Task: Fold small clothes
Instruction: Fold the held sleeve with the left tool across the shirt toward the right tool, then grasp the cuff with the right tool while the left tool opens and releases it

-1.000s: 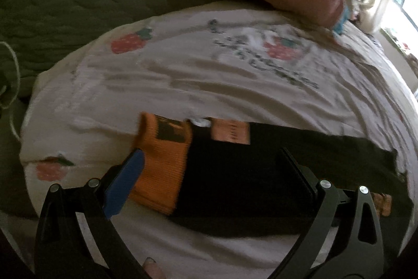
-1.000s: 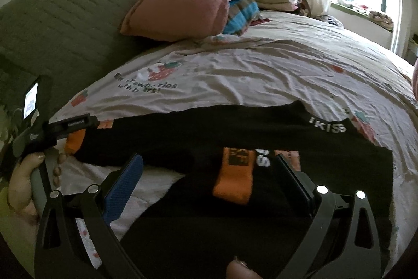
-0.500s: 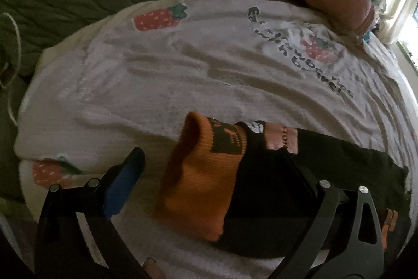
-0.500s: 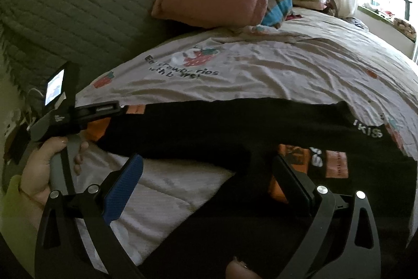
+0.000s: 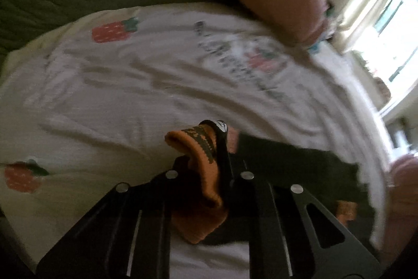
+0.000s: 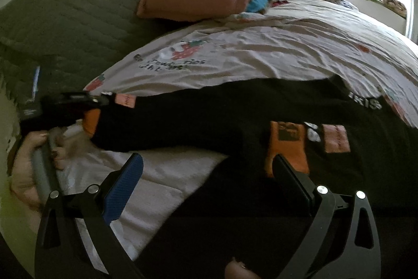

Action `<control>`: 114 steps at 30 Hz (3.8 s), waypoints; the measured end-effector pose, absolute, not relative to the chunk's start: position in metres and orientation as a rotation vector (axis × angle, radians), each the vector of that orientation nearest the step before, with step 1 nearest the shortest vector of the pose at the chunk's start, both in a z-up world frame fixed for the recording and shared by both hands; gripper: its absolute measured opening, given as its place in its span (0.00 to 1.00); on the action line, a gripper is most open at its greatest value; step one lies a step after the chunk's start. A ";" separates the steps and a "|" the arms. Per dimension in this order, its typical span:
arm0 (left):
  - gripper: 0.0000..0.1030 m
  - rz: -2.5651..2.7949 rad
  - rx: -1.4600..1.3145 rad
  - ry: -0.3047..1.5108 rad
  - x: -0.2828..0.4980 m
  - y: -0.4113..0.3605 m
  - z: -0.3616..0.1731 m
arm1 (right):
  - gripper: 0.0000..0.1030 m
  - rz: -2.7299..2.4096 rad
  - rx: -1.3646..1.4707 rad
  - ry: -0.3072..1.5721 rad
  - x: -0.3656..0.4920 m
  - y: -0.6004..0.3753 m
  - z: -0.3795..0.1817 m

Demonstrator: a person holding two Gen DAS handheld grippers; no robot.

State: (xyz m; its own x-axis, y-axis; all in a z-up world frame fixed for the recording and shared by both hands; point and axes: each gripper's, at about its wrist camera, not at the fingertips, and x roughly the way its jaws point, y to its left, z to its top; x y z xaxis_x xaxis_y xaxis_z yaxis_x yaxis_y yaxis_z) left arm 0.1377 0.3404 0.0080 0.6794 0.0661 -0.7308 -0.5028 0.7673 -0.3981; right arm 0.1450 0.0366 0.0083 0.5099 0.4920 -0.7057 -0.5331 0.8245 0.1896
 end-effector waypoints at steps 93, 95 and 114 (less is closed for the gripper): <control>0.65 -0.450 -0.361 0.959 0.245 0.011 0.018 | 0.96 0.129 0.253 0.819 0.141 -0.242 -0.010; 0.68 -0.408 -0.346 0.947 0.246 0.021 0.015 | 0.96 0.166 0.243 0.841 0.145 -0.228 -0.013; 0.90 -0.121 -0.419 0.858 0.252 0.120 0.017 | 0.08 0.206 0.209 0.941 0.173 -0.178 -0.043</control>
